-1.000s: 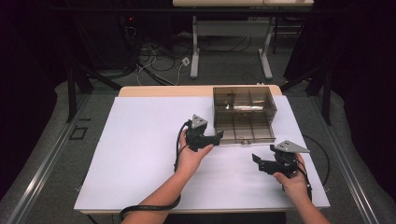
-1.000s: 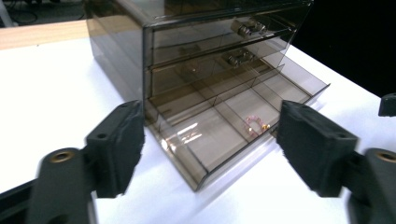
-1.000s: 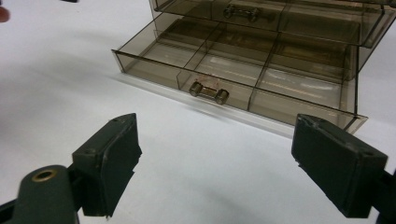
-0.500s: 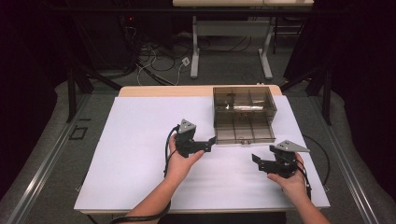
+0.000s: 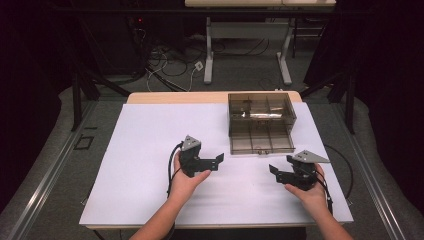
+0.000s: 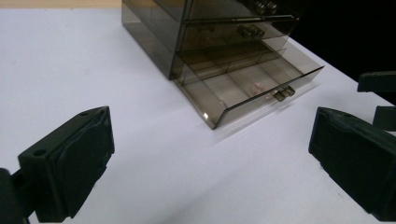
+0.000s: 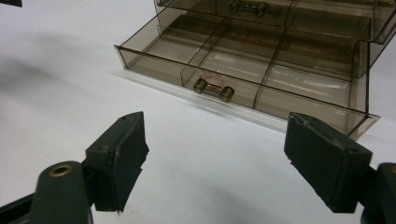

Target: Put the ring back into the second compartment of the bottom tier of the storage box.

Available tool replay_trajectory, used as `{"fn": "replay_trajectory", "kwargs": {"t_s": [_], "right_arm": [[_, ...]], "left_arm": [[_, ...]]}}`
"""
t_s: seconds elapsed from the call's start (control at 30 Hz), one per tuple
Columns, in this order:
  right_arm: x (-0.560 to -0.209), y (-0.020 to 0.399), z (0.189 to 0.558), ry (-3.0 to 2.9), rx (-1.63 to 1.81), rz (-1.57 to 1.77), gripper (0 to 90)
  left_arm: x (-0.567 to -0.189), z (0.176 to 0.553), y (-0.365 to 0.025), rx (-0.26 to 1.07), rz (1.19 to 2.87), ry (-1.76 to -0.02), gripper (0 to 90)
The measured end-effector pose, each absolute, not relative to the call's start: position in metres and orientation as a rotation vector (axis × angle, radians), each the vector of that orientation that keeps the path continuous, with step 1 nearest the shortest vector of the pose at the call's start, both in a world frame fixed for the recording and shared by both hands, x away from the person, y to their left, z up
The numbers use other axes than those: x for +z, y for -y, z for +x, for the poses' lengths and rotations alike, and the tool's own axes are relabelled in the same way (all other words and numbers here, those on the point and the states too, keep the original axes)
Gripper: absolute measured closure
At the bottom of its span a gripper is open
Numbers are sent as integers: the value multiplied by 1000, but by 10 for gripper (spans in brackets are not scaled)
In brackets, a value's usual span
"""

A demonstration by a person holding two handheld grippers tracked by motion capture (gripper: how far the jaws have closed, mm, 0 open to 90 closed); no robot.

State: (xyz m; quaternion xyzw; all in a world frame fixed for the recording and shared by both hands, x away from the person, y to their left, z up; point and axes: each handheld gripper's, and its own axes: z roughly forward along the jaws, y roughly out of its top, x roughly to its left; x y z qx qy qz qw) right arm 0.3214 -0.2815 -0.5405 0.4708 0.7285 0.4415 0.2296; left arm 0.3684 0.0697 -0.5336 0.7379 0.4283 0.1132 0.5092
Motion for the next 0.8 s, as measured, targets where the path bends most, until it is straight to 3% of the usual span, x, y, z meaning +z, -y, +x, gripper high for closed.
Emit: {"fn": "replay_trajectory", "kwargs": {"t_s": [0.57, 0.8], "right_arm": [[-541, 281, 324, -1995, 1240, 1267, 427], [-543, 278, 325, -1992, 1247, 1266, 446]], "left_arm": [[-543, 349, -84, 290, 1796, -1014, 8], [-548, 349, -92, 327, 1822, -1022, 10]]}}
